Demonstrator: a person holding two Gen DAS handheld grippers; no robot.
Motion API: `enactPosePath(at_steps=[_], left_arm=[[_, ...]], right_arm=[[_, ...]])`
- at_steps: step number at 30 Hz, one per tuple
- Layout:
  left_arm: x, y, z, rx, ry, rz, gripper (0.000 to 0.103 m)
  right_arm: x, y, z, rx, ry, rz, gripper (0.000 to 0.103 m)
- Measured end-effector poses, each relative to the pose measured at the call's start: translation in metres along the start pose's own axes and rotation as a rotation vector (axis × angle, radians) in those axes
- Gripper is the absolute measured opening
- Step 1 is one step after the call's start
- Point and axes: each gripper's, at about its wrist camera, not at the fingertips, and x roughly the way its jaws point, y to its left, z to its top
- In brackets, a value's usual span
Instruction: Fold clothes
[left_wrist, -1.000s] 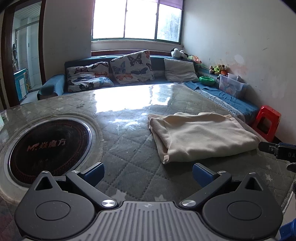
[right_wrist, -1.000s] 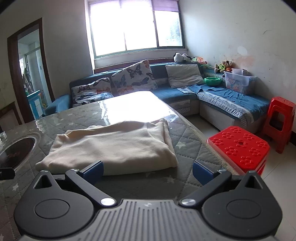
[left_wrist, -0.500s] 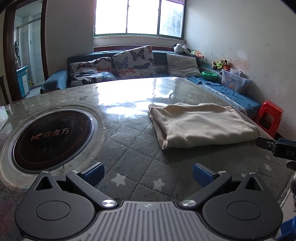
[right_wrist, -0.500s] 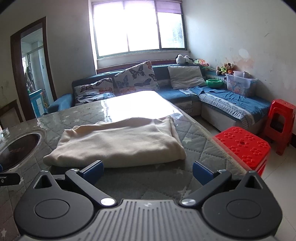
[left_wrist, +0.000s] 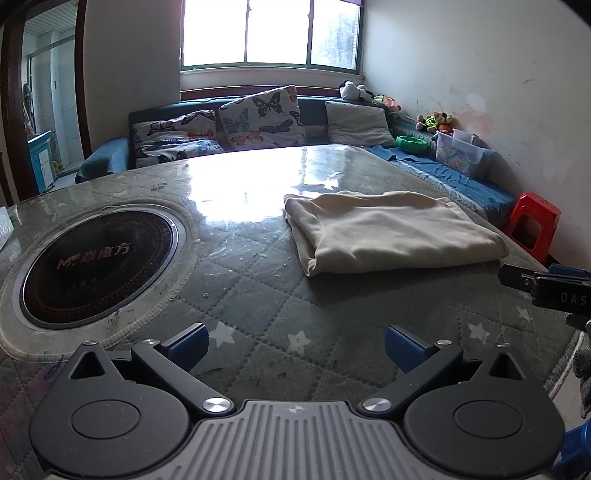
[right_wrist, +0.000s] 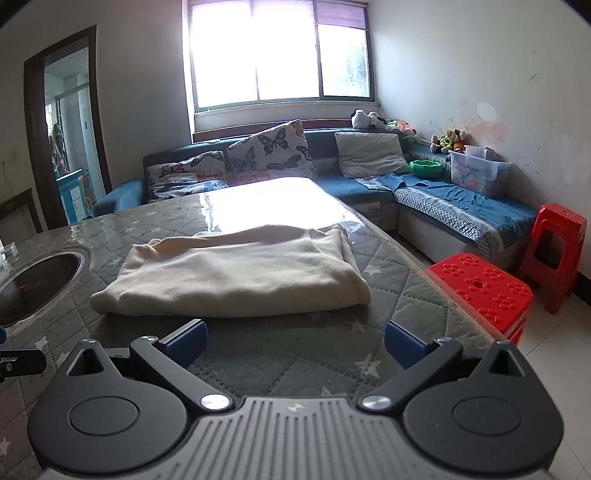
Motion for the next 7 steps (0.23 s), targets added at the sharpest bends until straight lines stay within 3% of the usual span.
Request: enactPosePath(at_steps=[7], left_arm=[[-0.0035,-0.0029,-0.0011,0.002,-0.009,-0.001,0.103]], right_arm=[[-0.0044,0.0012,-0.0012,-0.008,-0.006,-0.001,0.103]])
